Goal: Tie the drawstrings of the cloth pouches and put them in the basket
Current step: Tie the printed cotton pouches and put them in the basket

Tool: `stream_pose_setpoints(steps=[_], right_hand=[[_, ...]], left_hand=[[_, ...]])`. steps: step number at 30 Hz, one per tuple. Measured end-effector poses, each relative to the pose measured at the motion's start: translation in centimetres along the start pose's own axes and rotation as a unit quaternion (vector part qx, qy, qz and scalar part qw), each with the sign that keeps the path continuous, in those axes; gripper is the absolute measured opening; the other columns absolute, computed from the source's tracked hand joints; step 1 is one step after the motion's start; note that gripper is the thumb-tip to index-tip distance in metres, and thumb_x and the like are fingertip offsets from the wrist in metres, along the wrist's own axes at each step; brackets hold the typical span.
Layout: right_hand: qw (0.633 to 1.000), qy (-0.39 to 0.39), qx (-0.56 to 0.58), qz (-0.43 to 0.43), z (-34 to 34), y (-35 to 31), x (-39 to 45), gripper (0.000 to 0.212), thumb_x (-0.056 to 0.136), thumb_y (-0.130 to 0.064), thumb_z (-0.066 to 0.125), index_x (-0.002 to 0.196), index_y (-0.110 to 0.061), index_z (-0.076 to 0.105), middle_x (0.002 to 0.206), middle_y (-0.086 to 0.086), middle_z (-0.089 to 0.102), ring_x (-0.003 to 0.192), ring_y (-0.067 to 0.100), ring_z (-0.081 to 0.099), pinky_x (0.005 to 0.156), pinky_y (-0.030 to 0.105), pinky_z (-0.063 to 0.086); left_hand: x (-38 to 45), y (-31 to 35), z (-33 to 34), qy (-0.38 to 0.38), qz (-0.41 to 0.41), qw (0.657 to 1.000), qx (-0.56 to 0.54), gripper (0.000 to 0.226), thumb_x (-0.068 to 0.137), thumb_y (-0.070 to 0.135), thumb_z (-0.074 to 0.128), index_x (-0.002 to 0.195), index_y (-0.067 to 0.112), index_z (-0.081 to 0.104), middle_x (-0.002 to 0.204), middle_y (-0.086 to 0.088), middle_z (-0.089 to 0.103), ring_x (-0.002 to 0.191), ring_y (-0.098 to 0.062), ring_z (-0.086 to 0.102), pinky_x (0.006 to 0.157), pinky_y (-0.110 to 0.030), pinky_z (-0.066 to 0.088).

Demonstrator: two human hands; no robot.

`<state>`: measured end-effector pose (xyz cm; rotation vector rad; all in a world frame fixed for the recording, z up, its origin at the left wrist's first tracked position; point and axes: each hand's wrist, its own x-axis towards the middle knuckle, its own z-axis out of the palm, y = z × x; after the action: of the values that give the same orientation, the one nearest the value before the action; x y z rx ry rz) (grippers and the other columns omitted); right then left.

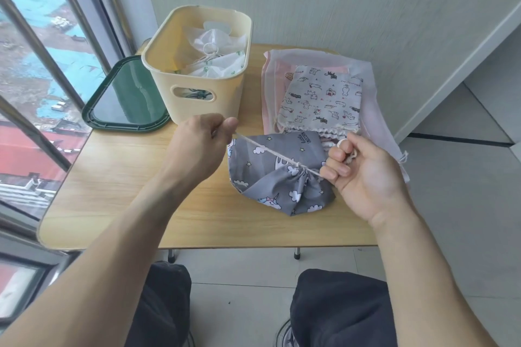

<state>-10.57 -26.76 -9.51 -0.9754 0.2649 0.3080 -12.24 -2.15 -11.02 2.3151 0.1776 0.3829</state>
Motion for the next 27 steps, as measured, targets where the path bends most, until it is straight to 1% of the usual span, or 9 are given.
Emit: stream_pose_setpoints(steps=[4,7,9,11,13,16,21,25,27], right_hand=[[0.999,-0.001,-0.039,-0.007,0.0,0.2,0.0,0.037,0.103,-0.019,0.046,0.066,-0.015,0.043,0.06,0.001,0.042,0.046,0.012,0.026,0.048,0.025,0.032],[0.996,0.006,-0.087,-0.019,0.0,1.0,0.0,0.036,0.104,-0.019,0.045,0.068,-0.013,0.045,0.064,0.002,0.046,0.046,0.011,0.028,0.048,0.024,0.032],[0.995,-0.006,-0.103,-0.016,0.2,1.6,-0.1,0.035,0.104,-0.02,0.045,0.07,-0.013,0.047,0.066,0.003,0.048,0.047,0.012,0.03,0.048,0.024,0.034],[0.994,-0.024,-0.109,-0.017,0.5,2.0,-0.2,0.035,0.104,-0.02,0.045,0.071,-0.012,0.049,0.068,0.005,0.05,0.05,0.013,0.034,0.05,0.026,0.037],[0.993,-0.044,-0.107,-0.015,0.9,2.3,-0.2,0.034,0.104,-0.021,0.045,0.072,-0.011,0.051,0.069,0.005,0.053,0.051,0.014,0.039,0.052,0.028,0.039],[0.994,-0.069,-0.087,0.003,1.3,2.5,-0.2,0.032,0.103,-0.024,0.045,0.075,-0.011,0.052,0.071,0.007,0.055,0.052,0.016,0.044,0.056,0.031,0.04],[0.995,-0.061,-0.078,0.015,1.2,2.2,-0.3,0.033,0.105,-0.022,0.043,0.075,-0.01,0.052,0.069,0.006,0.054,0.048,0.014,0.039,0.049,0.026,0.038],[0.992,-0.054,-0.109,0.015,0.9,1.5,-0.5,0.035,0.105,-0.019,0.045,0.073,-0.007,0.053,0.068,0.006,0.051,0.047,0.013,0.034,0.046,0.025,0.035],[0.992,-0.047,-0.111,0.023,0.7,1.1,-0.5,0.034,0.105,-0.019,0.046,0.073,-0.007,0.053,0.068,0.007,0.05,0.046,0.012,0.034,0.046,0.025,0.035]], left_hand=[[0.1,-0.1,-0.2,-0.008,-0.01,0.999,0.029,0.04,0.1,0.036,0.055,0.071,0.01,0.066,0.053,0.001,0.051,0.055,-0.023,0.049,0.053,-0.031,0.035],[-0.3,-0.5,0.4,-0.042,-0.035,0.995,0.083,0.025,0.098,0.035,0.056,0.091,0.013,0.066,0.08,-0.005,0.064,0.081,-0.028,0.059,0.066,-0.036,0.041],[-1.1,-0.1,0.8,-0.016,0.028,0.994,0.105,0.025,0.099,0.035,0.052,0.106,0.015,0.065,0.105,-0.009,0.062,0.101,-0.031,0.056,0.085,-0.041,0.045],[-2.0,1.0,1.4,-0.008,0.142,0.985,0.098,0.034,0.097,0.038,0.049,0.115,0.013,0.064,0.115,-0.008,0.059,0.109,-0.03,0.054,0.093,-0.045,0.044],[-3.2,2.4,2.1,-0.105,0.201,0.973,0.036,0.038,0.098,0.043,0.051,0.119,0.014,0.063,0.117,-0.002,0.061,0.112,-0.021,0.056,0.097,-0.037,0.043],[-4.5,2.9,3.7,-0.259,0.165,0.952,-0.008,0.034,0.098,0.043,0.056,0.118,0.017,0.063,0.108,0.004,0.067,0.099,-0.01,0.062,0.085,-0.027,0.048],[-4.3,2.3,4.2,-0.257,0.181,0.949,0.03,0.03,0.097,0.042,0.057,0.092,0.015,0.069,0.085,0.0,0.063,0.077,-0.015,0.057,0.068,-0.029,0.042],[-4.1,2.7,3.1,-0.253,0.173,0.951,0.031,0.031,0.095,0.049,0.058,0.088,0.023,0.075,0.058,0.006,0.055,0.059,-0.006,0.05,0.052,-0.019,0.038],[-3.8,3.0,2.5,-0.25,0.163,0.954,0.036,0.028,0.092,0.051,0.063,0.091,0.026,0.077,0.053,0.004,0.05,0.056,-0.005,0.045,0.052,-0.02,0.037]])
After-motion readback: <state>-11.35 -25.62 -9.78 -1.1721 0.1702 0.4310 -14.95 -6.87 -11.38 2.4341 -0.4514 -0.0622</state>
